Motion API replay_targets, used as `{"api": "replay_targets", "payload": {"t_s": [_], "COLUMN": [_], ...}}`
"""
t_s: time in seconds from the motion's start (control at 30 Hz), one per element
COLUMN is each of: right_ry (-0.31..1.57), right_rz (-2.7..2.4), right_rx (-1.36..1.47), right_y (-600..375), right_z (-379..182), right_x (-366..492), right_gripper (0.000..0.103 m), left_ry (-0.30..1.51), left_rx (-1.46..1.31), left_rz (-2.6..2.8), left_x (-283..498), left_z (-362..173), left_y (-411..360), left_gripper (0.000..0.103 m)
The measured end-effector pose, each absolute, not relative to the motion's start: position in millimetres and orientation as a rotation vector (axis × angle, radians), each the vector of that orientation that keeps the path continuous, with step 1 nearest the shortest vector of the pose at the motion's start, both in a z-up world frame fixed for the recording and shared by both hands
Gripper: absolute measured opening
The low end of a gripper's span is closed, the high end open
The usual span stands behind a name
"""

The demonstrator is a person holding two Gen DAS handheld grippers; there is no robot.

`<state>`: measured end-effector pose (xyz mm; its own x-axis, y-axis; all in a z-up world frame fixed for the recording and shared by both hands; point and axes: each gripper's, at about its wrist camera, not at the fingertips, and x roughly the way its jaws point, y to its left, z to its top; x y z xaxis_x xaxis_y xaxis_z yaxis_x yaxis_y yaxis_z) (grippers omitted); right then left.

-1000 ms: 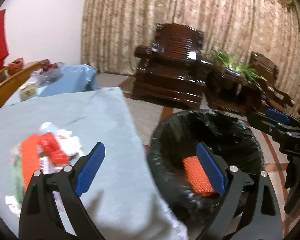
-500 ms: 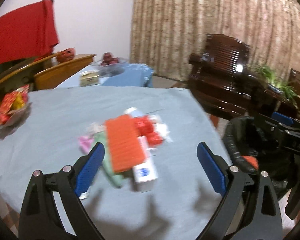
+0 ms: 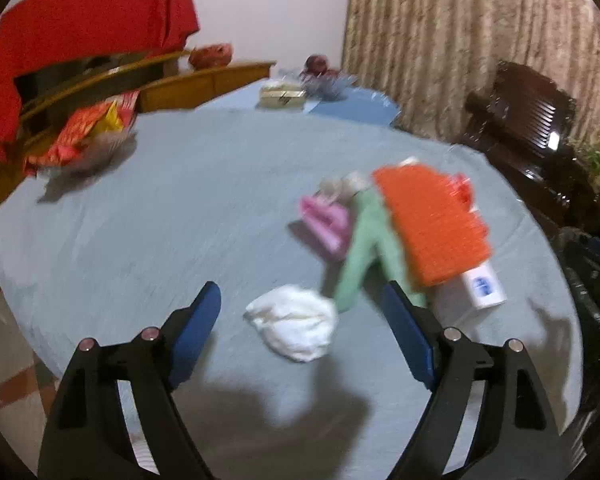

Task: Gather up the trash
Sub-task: 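Grasp the white tissue with the left tool, then grasp the second orange foam net with the right tool while the left tool holds the tissue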

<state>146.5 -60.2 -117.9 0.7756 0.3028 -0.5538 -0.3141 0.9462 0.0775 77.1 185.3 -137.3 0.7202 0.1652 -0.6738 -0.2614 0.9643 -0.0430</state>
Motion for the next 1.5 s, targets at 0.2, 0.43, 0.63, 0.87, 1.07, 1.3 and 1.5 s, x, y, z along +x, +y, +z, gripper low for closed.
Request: {"api": "replay_targets", "payload": {"t_s": [0.2, 0.43, 0.63, 0.87, 1.07, 1.3, 1.5], "right_ry": [0.620, 0.627, 0.627, 0.619, 0.634, 0.687, 0.717], "right_rz": [0.364, 0.395, 0.439, 0.494, 0.524, 0.550, 0.585], "right_rx": [-0.045, -0.063, -0.068, -0.071, -0.085, -0.112, -0.116], "right_y": [-42.2, -29.8, -18.4, 2.3, 23.2, 39.1, 41.9], "right_z": [-127.5, -128.4, -124.2, -117.0, -119.5, -132.2, -137.2], "right_x": [151.8, 154.4, 153.1, 155.9, 164.9, 178.2, 178.2], "right_gripper": [0.094, 0.091, 0.086, 0.080, 0.071, 0.047, 0.016], "left_ry": [0.783, 0.820, 0.808, 0.734, 0.679, 0.666, 0.664], "left_rx": [-0.161, -0.187, -0.195, -0.215, -0.206, -0.201, -0.200], "left_rz": [0.243, 0.180, 0.141, 0.179, 0.196, 0.187, 0.185], "left_x": [84.4, 91.9, 88.8, 75.3, 76.9, 85.2, 82.7], "left_z": [-159.2, -169.3, -166.6, -139.3, -112.7, -107.4, -107.5], "left_y": [200.5, 194.9, 188.2, 197.3, 204.1, 201.5, 198.4], "left_gripper": [0.070, 0.050, 0.027, 0.024, 0.024, 0.024, 0.024]}}
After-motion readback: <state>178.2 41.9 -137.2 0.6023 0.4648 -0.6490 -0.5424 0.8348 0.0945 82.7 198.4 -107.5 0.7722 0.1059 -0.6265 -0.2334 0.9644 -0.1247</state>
